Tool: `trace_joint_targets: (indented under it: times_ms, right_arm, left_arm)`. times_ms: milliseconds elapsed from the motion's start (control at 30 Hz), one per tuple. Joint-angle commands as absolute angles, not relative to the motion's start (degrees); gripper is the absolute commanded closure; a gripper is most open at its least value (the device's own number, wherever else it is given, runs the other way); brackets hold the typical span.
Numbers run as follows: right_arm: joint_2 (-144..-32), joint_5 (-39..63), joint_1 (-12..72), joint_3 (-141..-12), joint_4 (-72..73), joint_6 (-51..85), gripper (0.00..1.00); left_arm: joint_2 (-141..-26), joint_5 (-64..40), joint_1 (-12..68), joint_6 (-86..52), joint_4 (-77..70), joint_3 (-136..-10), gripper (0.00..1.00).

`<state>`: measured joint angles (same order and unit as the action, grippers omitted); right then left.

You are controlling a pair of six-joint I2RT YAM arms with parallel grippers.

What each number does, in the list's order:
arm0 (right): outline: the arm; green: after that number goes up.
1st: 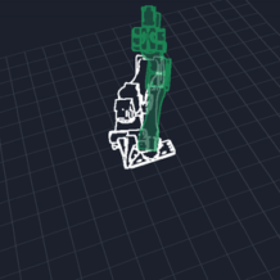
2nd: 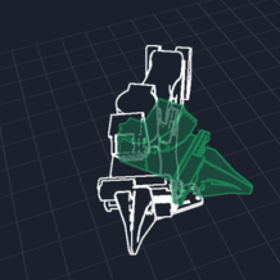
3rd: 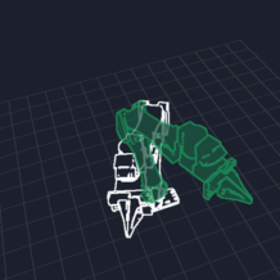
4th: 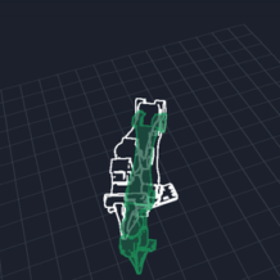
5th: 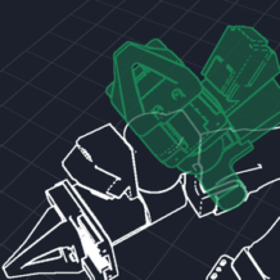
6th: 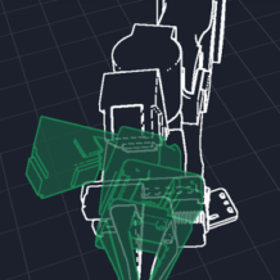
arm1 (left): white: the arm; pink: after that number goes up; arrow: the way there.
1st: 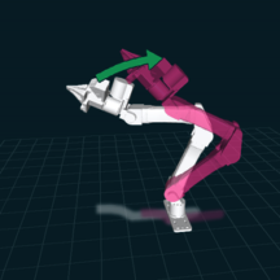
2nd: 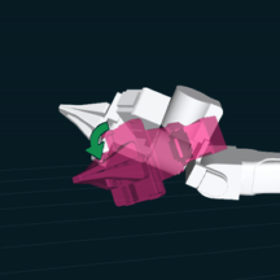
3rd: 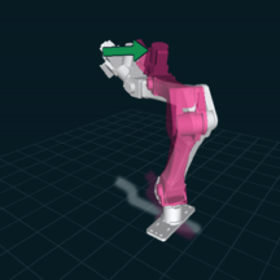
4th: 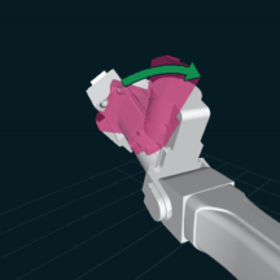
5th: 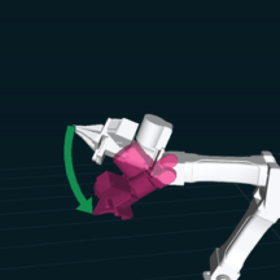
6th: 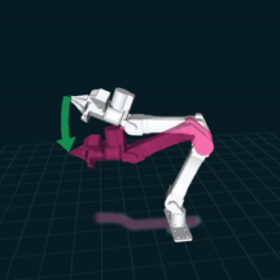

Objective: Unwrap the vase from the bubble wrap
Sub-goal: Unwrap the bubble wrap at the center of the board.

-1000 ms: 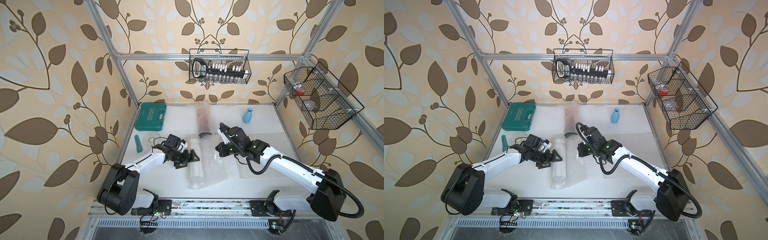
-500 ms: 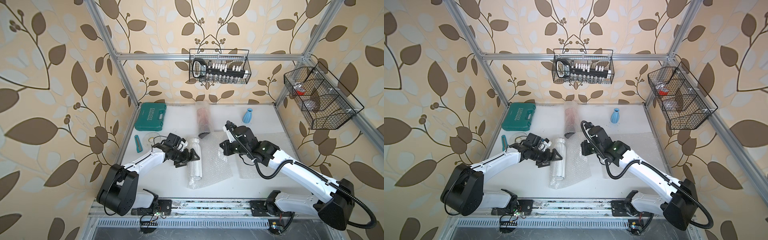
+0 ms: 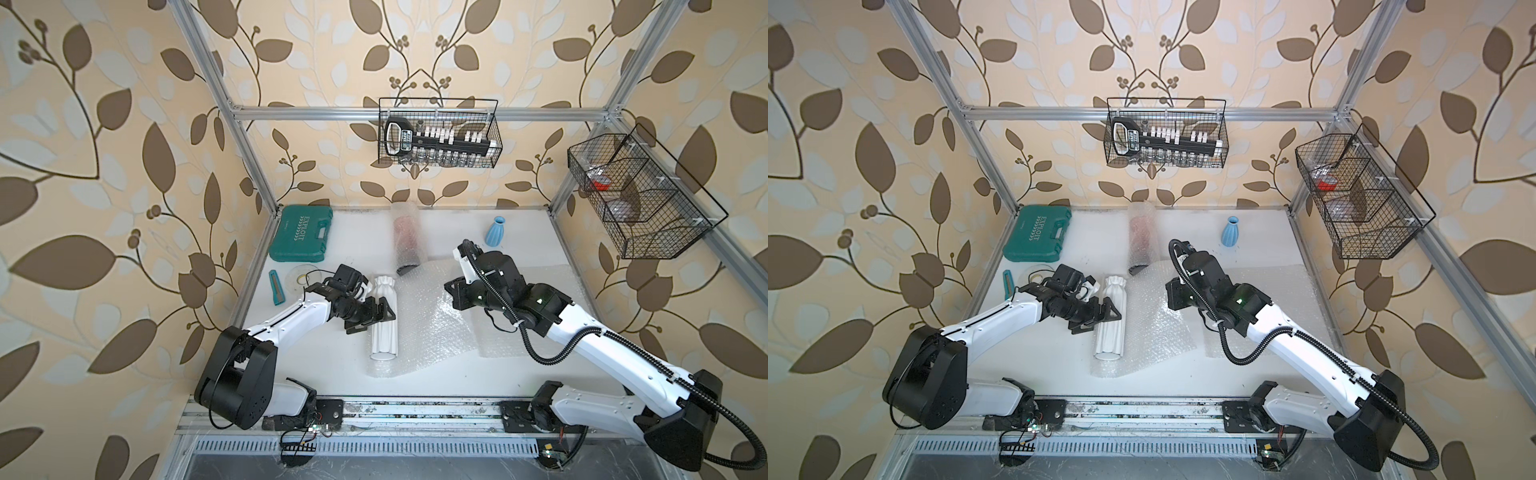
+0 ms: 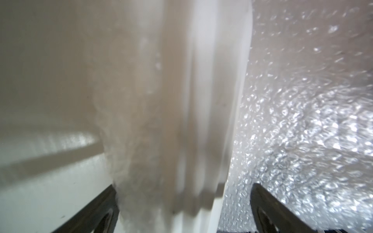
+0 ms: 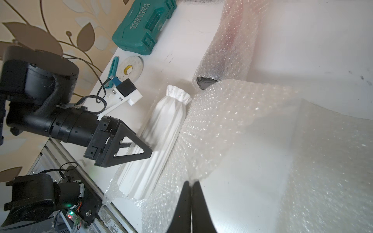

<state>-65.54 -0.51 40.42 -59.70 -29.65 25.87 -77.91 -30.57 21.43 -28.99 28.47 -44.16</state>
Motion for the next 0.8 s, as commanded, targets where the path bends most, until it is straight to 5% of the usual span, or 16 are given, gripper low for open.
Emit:
trace_joint_targets:
  times_ms: [0, 233, 600, 767]
  right_arm:
    - [-64.17, -2.72, 40.34, -62.12, -30.50, 25.27, 1.00]
    - [-65.05, -2.82, 40.34, -61.83, -30.67, 25.05, 1.00]
    - [-66.42, -3.51, 40.34, -61.28, -30.33, 24.70, 1.00]
    - [-67.32, -3.63, 40.34, -60.82, -30.06, 24.78, 1.00]
  left_arm:
    - [-76.23, -26.81, 21.89, -26.25, 31.79, -47.40, 0.01]
    - [-77.85, -29.16, 21.89, -25.41, 31.72, -48.50, 0.01]
    - [-73.21, -14.71, 21.89, -23.79, 40.24, -53.85, 0.01]
    - [-71.63, -20.25, 22.10, -22.32, 39.50, -54.49, 0.01]
